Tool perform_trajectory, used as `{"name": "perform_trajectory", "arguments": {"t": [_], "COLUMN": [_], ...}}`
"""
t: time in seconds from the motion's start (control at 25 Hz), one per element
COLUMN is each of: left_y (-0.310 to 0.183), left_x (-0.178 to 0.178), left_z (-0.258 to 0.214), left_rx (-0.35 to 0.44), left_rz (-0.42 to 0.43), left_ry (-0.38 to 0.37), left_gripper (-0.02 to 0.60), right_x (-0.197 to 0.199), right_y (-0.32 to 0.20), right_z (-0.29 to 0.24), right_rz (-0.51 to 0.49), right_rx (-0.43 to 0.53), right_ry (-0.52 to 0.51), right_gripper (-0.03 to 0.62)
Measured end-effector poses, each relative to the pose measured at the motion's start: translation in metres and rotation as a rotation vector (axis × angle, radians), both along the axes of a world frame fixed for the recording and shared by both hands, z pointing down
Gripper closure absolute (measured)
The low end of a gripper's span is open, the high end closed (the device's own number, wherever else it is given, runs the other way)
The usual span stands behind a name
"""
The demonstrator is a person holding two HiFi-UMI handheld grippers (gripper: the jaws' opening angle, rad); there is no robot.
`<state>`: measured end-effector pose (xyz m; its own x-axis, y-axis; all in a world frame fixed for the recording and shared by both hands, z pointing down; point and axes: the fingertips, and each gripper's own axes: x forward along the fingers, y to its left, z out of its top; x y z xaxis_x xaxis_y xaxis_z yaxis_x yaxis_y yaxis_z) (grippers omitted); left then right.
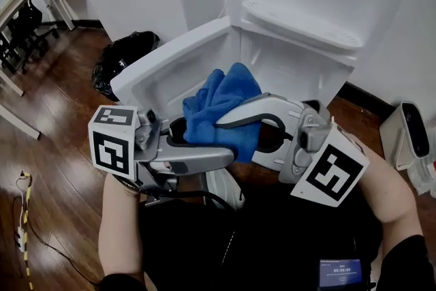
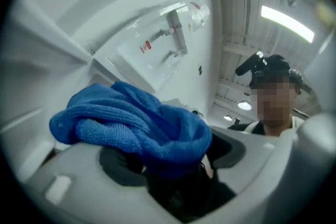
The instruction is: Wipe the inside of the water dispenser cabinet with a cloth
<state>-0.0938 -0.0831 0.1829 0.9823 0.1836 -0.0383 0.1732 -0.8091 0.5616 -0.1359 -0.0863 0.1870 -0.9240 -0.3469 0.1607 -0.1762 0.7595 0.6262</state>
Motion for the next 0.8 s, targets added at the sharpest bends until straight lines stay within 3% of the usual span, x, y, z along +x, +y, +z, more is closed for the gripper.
{"name": "perform_trajectory", "arguments": {"t": [0.08, 0.16, 0.24, 0.36, 0.48, 0.56, 0.64, 0.72, 0.76, 0.8], "left_y": [-0.007, -0.014, -0.017, -0.016, -0.026, -0.036, -0.034, -0.021, -0.014, -0.009], "left_x": [-0.013, -0.025, -0.033, -0.044, -0.06, -0.074, -0.075, -0.059, -0.049, -0.04], "left_z": [0.007, 0.017, 0.023, 0.021, 0.007, -0.004, -0.009, -0.005, 0.0, 0.005], "left_rx": [-0.003, -0.04, -0.073, -0.089, -0.085, -0.01, 0.192, 0.403, 0.478, 0.533], "left_rz": [-0.095, -0.153, -0.165, -0.158, -0.213, -0.28, -0.333, -0.342, -0.337, -0.333], "left_ry": [-0.012, 0.006, 0.029, 0.077, 0.15, 0.184, 0.141, 0.056, 0.013, -0.024], "left_gripper": [0.293, 0.326, 0.355, 0.392, 0.453, 0.462, 0.462, 0.46, 0.459, 0.459], "right_x": [-0.018, -0.026, -0.028, -0.024, 0.0, 0.031, 0.055, 0.054, 0.047, 0.037], "right_y": [0.001, -0.002, -0.006, -0.01, -0.016, -0.024, -0.035, -0.037, -0.033, -0.025], "right_z": [0.008, 0.016, 0.02, 0.014, 0.007, 0.006, -0.009, -0.019, -0.019, -0.018], "right_rz": [-0.01, 0.005, 0.025, 0.059, 0.127, 0.177, 0.166, 0.045, -0.021, -0.072], "right_rx": [0.111, 0.153, 0.154, 0.132, 0.142, -0.013, -0.311, -0.549, -0.624, -0.662], "right_ry": [0.086, 0.114, 0.111, 0.08, 0.092, 0.03, -0.213, -0.368, -0.388, -0.383], "right_gripper": [0.539, 0.534, 0.509, 0.42, 0.386, 0.418, 0.437, 0.287, 0.222, 0.196]}}
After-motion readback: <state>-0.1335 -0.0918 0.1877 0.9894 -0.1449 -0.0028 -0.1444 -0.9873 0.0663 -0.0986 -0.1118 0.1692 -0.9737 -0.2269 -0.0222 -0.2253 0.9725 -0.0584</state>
